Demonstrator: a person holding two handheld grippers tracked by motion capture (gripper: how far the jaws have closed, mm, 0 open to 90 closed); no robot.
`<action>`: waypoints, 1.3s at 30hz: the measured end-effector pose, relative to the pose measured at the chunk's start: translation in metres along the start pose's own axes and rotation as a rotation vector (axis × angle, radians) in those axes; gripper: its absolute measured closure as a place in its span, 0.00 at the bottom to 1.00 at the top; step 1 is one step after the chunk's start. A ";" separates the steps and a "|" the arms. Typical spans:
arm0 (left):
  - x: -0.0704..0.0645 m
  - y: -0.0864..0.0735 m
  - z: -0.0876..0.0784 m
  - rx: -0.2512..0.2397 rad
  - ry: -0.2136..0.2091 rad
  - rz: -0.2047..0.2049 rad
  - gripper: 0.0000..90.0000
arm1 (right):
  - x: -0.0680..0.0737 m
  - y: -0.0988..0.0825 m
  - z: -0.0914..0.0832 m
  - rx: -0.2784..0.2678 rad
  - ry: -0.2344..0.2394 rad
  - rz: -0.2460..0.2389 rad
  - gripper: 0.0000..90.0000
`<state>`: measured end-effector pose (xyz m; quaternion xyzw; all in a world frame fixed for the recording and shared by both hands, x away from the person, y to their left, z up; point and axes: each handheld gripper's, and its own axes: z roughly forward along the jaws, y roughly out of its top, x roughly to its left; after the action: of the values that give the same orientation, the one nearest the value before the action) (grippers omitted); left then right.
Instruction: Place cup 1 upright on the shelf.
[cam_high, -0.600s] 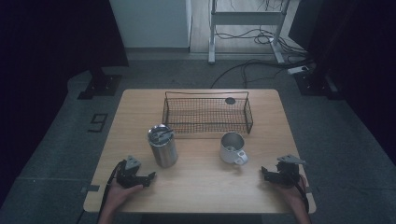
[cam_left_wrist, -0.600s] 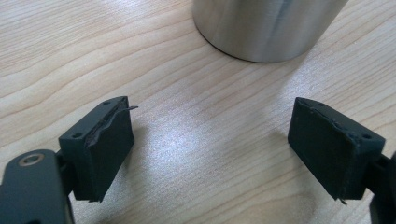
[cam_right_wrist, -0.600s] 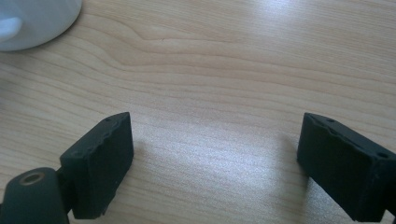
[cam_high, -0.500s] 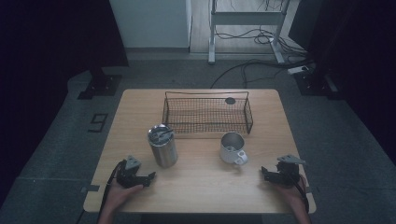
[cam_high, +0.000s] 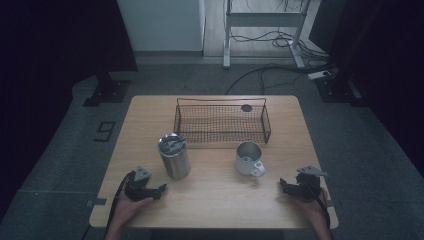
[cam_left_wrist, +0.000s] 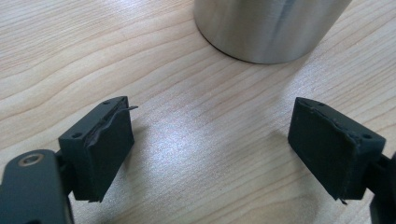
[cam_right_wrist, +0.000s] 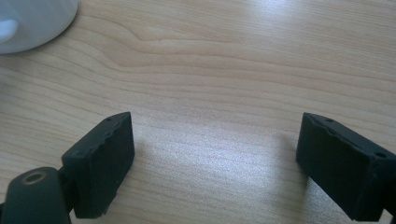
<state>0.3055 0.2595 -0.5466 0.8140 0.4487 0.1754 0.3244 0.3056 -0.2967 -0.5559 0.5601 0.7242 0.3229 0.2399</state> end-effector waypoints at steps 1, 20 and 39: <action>0.000 0.000 0.000 0.000 0.001 -0.001 0.15 | 0.000 0.000 0.000 0.001 0.001 0.000 0.12; 0.001 0.001 -0.010 -0.041 0.010 -0.032 0.17 | 0.000 -0.001 -0.002 -0.001 -0.003 0.005 0.13; -0.015 0.025 -0.050 -0.187 -0.059 -0.063 0.17 | 0.000 0.000 0.000 -0.002 -0.002 0.003 0.13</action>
<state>0.2843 0.2561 -0.4926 0.7703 0.4462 0.1822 0.4175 0.3050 -0.2966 -0.5558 0.5614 0.7227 0.3235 0.2407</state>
